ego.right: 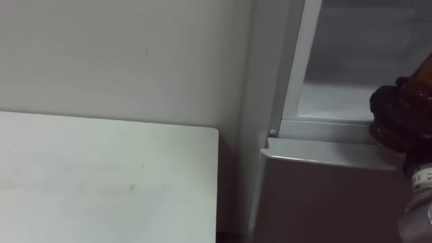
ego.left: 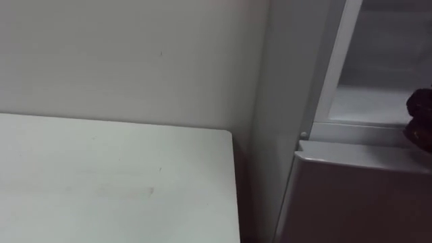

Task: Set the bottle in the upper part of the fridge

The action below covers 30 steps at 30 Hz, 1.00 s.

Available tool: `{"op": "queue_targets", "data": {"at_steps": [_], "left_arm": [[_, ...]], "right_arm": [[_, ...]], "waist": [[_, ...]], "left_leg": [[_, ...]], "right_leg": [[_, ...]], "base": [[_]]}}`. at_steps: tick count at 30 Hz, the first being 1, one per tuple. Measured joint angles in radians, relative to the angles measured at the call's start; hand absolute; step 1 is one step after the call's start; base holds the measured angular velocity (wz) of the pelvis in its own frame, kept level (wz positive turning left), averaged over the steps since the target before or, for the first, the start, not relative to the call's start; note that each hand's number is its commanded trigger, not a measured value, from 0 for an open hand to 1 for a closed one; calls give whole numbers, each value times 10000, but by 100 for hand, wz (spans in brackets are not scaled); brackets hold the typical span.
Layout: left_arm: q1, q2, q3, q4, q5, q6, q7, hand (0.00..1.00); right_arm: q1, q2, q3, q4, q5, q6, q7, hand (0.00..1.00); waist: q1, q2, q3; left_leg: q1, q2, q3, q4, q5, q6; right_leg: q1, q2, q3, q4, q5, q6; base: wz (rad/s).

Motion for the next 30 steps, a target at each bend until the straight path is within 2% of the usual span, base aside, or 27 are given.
{"op": "queue_targets", "data": {"at_steps": [5,9,17,23,25,30], "left_arm": [[279,20,182,-520,189,0,-189,0],[375,47,175,-610,179,-9,-371,0],[548,108,155,-851,166,20,-376,0],[657,251,153,-1023,172,162,-378,0],[672,316,153,-1013,174,163,-378,0],[675,388,150,-802,180,151,-378,0]], "right_arm": [[-61,-5,-65,153,29,-10,-233,100],[-63,-11,-65,253,34,-15,-382,100],[-64,-45,-41,266,92,-22,-1044,100],[-112,-300,103,483,130,-20,-1589,100],[-301,-323,150,701,155,-19,-1840,100],[-880,-412,436,1300,107,-16,-2591,100]], "waist": [[36,-201,-44],[54,-260,-65],[211,-312,-39],[327,-411,-36],[330,-458,-2],[308,-481,0]], "left_leg": [[-488,-18,-175,342,-25,24],[-683,2,-303,496,-33,27],[-850,18,-424,655,-76,-20],[-903,25,-464,678,-68,-25],[-928,22,-496,679,-68,-25],[-904,9,-504,681,-65,-22]], "right_leg": [[-273,24,-99,-12,-10,-17],[-318,27,-265,-1,5,-31],[-348,96,-311,-27,-13,-53],[-467,105,-325,-29,21,-104],[-466,106,-330,-26,21,-104],[-381,78,-419,14,48,-115]], "base": [[12],[10],[3],[0],[0],[0]]}}
